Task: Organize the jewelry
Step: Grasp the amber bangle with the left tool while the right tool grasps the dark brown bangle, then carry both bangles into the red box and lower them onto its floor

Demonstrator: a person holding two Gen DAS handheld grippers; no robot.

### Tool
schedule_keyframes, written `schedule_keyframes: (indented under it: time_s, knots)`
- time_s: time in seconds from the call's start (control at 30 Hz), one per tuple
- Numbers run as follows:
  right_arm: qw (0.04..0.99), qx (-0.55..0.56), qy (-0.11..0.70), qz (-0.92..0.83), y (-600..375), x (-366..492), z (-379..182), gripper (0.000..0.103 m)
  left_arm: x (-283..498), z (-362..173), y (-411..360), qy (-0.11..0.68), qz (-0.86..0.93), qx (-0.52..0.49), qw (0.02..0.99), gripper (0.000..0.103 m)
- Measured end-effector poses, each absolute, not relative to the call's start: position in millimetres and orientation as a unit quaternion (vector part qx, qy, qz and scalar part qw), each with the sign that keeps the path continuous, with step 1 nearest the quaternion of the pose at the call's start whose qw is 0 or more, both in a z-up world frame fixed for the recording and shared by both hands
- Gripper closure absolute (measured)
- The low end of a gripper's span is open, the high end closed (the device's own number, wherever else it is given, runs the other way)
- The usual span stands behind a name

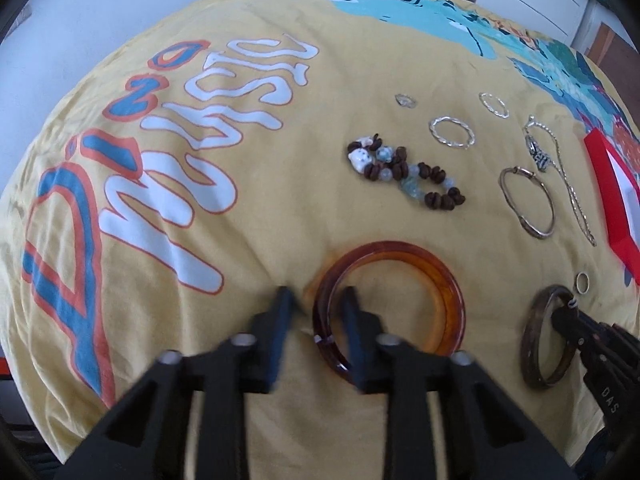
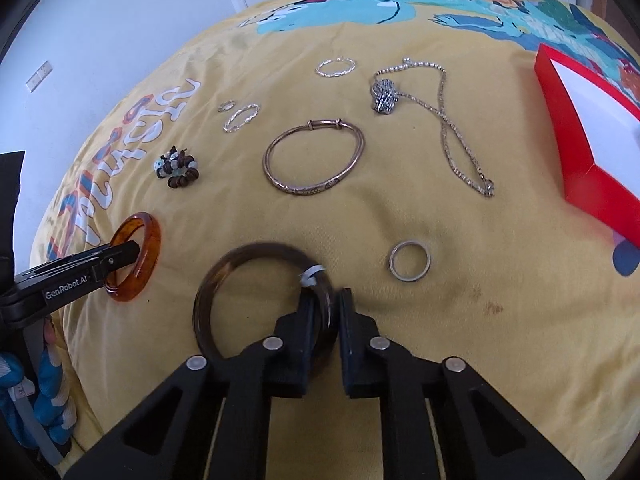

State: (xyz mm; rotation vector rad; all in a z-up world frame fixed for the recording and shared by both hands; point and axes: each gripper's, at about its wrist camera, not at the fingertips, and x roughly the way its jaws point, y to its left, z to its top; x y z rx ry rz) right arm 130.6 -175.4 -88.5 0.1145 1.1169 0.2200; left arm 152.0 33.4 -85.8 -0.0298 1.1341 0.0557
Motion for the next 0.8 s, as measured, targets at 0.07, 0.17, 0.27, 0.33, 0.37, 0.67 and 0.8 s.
schedule_keyframes:
  time_s: [0.07,0.17,0.27,0.33,0.37,0.67,0.8]
  knots:
    - [0.845,0.051,0.521,0.110,-177,126,-81,0.093,150,-82,31,0.533,0.027,-0.006,0.845,0.093]
    - [0.853,0.053,0.506,0.117,-181,119,-66,0.093,147,-77,29,0.532,0.029,-0.005,0.846,0.093]
    - [0.859,0.060,0.493,0.122,-189,108,-52,0.093,140,-64,22,0.522,0.026,0.000,0.852,0.094]
    - [0.864,0.068,0.485,0.122,-200,101,-43,0.093,136,-52,13,0.513,0.017,0.005,0.858,0.094]
    - [0.866,0.074,0.479,0.120,-207,98,-38,0.093,135,-47,9,0.510,0.012,0.007,0.860,0.094]
    - [0.897,0.104,0.428,0.044,-317,92,5,0.093,144,3,-89,0.490,-0.100,-0.001,0.866,0.094]
    - [0.903,0.109,0.415,-0.011,-382,103,12,0.093,165,16,-154,0.488,-0.153,-0.008,0.859,0.094]
